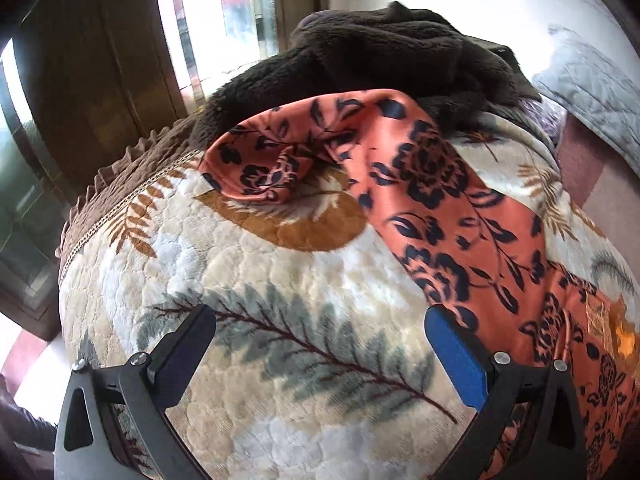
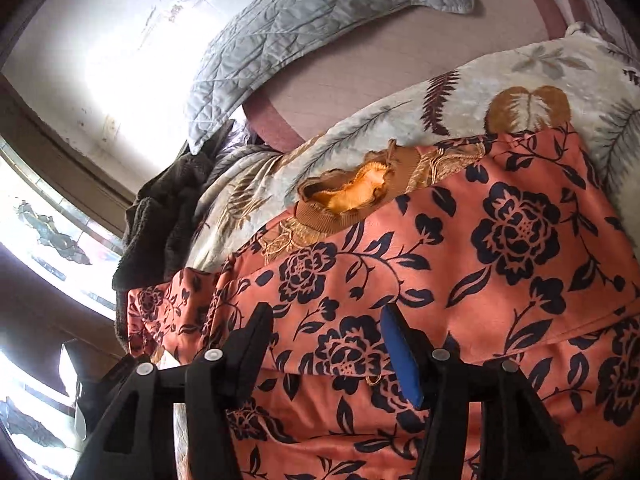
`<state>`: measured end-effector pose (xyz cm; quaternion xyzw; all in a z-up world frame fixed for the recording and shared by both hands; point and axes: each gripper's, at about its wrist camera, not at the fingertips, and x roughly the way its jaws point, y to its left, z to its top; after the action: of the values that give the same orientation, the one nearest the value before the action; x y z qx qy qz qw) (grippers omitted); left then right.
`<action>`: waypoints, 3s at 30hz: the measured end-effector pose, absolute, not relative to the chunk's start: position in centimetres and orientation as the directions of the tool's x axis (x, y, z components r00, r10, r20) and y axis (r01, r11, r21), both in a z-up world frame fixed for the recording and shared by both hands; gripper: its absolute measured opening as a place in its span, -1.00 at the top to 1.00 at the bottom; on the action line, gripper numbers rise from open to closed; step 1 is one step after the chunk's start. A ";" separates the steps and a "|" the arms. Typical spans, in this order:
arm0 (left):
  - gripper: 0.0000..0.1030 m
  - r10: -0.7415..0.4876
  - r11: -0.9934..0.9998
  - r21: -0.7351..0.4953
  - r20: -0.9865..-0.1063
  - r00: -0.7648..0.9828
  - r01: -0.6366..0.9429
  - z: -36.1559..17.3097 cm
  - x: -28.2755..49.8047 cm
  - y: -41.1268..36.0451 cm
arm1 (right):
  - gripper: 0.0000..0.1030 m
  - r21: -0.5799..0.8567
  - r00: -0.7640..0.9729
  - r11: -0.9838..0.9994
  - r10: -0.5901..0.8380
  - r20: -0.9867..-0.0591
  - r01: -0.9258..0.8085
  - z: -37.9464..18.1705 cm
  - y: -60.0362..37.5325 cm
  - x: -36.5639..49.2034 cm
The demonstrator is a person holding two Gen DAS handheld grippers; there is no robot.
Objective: Fold small clothes
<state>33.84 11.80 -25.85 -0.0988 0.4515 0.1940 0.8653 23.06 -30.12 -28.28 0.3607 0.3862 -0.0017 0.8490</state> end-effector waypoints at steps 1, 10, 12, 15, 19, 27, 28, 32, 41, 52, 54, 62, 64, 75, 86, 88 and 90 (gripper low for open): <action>-1.00 0.243 0.891 -0.016 -0.828 0.505 -0.454 -26.0 34.1 13.2 | -0.16 0.618 0.693 0.737 0.293 -0.658 0.275 -28.5 -29.8 23.0; -1.00 0.073 0.718 -0.342 -0.830 0.554 -0.606 -25.5 35.9 21.8 | -0.16 0.636 0.670 0.730 0.345 -0.658 0.249 -29.4 -29.2 23.2; -1.00 -0.003 0.697 -0.421 -0.811 0.586 -0.580 -24.8 37.2 21.4 | -0.16 0.645 0.670 0.722 0.351 -0.654 0.250 -29.4 -29.7 23.6; -1.00 -0.136 0.678 -0.483 -0.824 0.551 -0.555 -24.3 41.1 19.8 | -0.16 0.667 0.675 0.698 0.362 -0.643 0.261 -29.6 -30.4 24.0; -1.00 -0.186 0.647 -0.501 -0.834 0.519 -0.575 -23.2 45.9 19.1 | -0.16 0.651 0.674 0.706 0.339 -0.656 0.279 -30.0 -31.0 24.3; 0.18 -0.246 0.701 -0.415 -0.904 0.349 -0.580 -27.9 51.2 15.5 | -0.16 0.642 0.699 0.711 0.304 -0.648 0.286 -29.5 -31.5 25.0; 0.72 -0.248 0.708 -0.401 -0.912 0.327 -0.581 -28.6 51.2 15.1 | -0.16 0.638 0.701 0.714 0.298 -0.648 0.287 -29.4 -31.6 25.1; 0.83 -0.157 0.763 -0.379 -0.894 0.419 -0.523 -26.8 49.4 13.5 | -0.16 0.662 0.726 0.689 0.289 -0.624 0.295 -28.8 -32.6 24.6; 0.83 -0.114 0.990 -0.139 -0.797 0.593 0.003 -17.4 38.3 -6.2 | -0.16 0.700 0.773 0.623 0.231 -0.591 0.349 -27.5 -35.5 22.9; -0.18 -0.138 0.975 0.030 -0.688 0.713 0.218 -19.8 22.7 -10.0 | -0.56 0.698 0.790 0.605 0.177 -0.587 0.383 -26.4 -39.2 20.5; -0.40 -0.065 0.997 -0.012 -0.619 0.783 0.074 -18.5 23.4 -5.6 | -0.56 0.706 0.779 0.616 0.227 -0.584 0.349 -26.6 -38.4 21.0; -0.39 -0.016 0.947 -0.232 -0.724 0.689 -0.222 -24.1 30.8 3.3 | -0.56 0.934 0.590 0.315 0.727 -0.350 0.167 -30.8 -29.5 24.0; -0.08 -0.066 0.938 -0.271 -0.753 0.655 -0.218 -25.4 31.8 3.2 | -0.56 0.951 0.540 0.255 0.782 -0.310 0.176 -32.1 -26.4 24.6; 0.11 -0.062 0.965 -0.208 -0.773 0.632 -0.159 -26.5 32.3 2.1 | -0.50 0.956 0.738 0.073 0.619 -0.268 0.285 -35.7 -24.3 27.1; 0.11 -0.074 0.980 -0.167 -0.817 0.572 -0.112 -27.6 32.0 0.4 | -0.37 0.792 0.849 0.430 0.102 -0.519 0.433 -28.1 -35.3 16.8; 0.11 -0.026 0.989 -0.105 -0.823 0.568 -0.107 -27.7 31.8 -0.4 | -0.37 0.665 0.791 0.633 0.133 -0.598 0.396 -26.2 -32.6 19.2; 0.11 -0.002 0.992 -0.069 -0.834 0.551 -0.102 -28.2 32.0 -0.8 | -0.38 0.525 0.743 0.802 0.162 -0.650 0.284 -24.6 -28.4 21.9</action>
<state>31.99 -0.82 -28.19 -0.0548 0.4728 0.0286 0.8790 21.87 -28.40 -24.61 0.3125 0.3570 -0.0347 0.8796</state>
